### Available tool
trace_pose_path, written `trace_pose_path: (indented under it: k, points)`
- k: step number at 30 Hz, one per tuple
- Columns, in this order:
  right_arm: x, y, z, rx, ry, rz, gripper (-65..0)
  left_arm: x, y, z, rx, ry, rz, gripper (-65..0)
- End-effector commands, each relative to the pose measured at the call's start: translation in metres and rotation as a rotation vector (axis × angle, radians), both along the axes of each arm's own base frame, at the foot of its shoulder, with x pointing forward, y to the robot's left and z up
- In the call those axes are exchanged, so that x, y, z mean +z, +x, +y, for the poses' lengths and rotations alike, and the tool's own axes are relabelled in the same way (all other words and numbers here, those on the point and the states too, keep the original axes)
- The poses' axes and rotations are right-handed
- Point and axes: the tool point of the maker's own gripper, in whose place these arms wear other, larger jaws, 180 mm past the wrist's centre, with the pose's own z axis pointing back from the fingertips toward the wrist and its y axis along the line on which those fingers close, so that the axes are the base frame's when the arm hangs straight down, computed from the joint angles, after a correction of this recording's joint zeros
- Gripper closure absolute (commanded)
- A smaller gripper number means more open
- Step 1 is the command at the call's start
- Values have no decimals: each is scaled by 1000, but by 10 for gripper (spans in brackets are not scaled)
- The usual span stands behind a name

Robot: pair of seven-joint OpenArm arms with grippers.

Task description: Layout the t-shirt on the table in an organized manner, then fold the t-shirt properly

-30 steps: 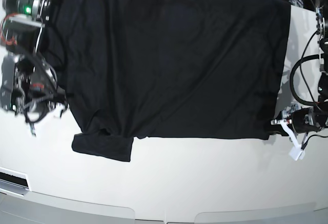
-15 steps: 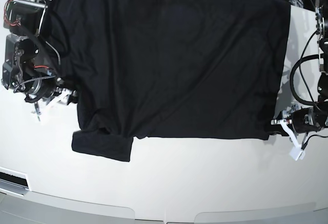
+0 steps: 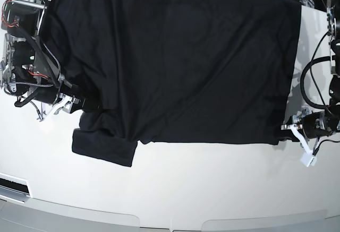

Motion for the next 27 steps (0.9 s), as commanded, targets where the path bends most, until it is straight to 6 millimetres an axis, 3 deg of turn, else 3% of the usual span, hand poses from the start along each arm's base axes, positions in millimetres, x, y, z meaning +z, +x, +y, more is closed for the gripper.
trace_pose_path:
  k: [1, 5, 10, 15, 19, 23, 27]
  points:
    - [16, 14, -6, -9, 5, -58, -342, 24, 16, 7, 11, -6, -70, 0]
    - [15, 13, -3, -6, 5, -55, -312, 24, 15, 7, 11, -5, -70, 0]
    - [5, 14, -2, -15, -46, -56, 0, 24, 15, 7, 10, -5, -70, 0]
    - [13, 28, -17, -40, -94, -100, 0, 24, 15, 8, 10, -1, -69, 0]
    - [34, 42, -29, -30, -142, -157, 0, 19, 13, 12, 1, 43, -58, 0]
    - [49, 50, -39, -8, -264, -222, 0, 18, 14, 15, 13, 57, -52, 0]
    - [52, 59, -56, -11, -415, -268, 0, 19, 21, 27, 86, 86, -74, 0]
